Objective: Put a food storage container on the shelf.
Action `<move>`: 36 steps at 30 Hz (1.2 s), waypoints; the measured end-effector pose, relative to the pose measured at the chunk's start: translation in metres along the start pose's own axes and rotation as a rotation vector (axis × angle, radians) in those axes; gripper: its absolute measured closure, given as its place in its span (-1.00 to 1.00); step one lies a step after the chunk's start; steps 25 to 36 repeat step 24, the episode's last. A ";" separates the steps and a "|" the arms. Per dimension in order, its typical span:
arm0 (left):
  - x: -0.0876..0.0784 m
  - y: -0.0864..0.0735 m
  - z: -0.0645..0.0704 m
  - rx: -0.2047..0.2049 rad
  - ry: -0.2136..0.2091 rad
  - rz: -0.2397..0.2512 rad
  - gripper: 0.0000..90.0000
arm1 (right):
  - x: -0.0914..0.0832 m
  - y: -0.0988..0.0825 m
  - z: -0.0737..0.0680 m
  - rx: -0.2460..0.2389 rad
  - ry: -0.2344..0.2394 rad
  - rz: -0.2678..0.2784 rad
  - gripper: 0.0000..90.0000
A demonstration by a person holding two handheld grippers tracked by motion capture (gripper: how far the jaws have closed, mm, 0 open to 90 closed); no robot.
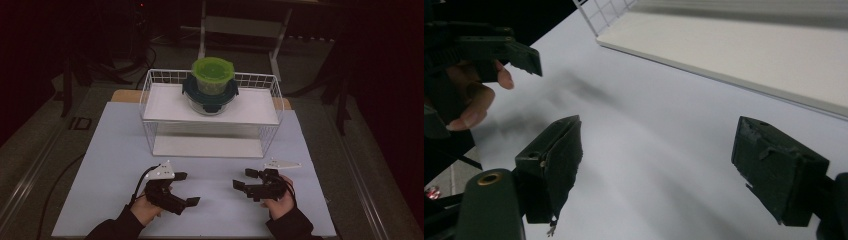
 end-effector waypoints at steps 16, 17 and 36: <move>0.005 -0.021 -0.004 -0.007 0.017 -0.033 -0.95 | -0.004 -0.010 0.030 0.030 -0.048 0.013 -0.55; 0.005 -0.022 -0.004 -0.004 0.018 -0.038 -0.95 | -0.004 -0.011 0.031 0.033 -0.049 0.007 -0.55; 0.003 -0.022 -0.004 0.001 0.027 -0.022 -0.95 | -0.002 -0.014 0.034 0.025 -0.055 -0.005 -0.55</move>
Point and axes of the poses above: each handheld gripper's, and its own axes: x roughly forward along the jaws, y roughly out of its top, z roughly to its right, the point moved 10 cm from there along x, roughly forward along the jaws, and after that the axes turned 3 degrees about x, right-handed, at the moved point
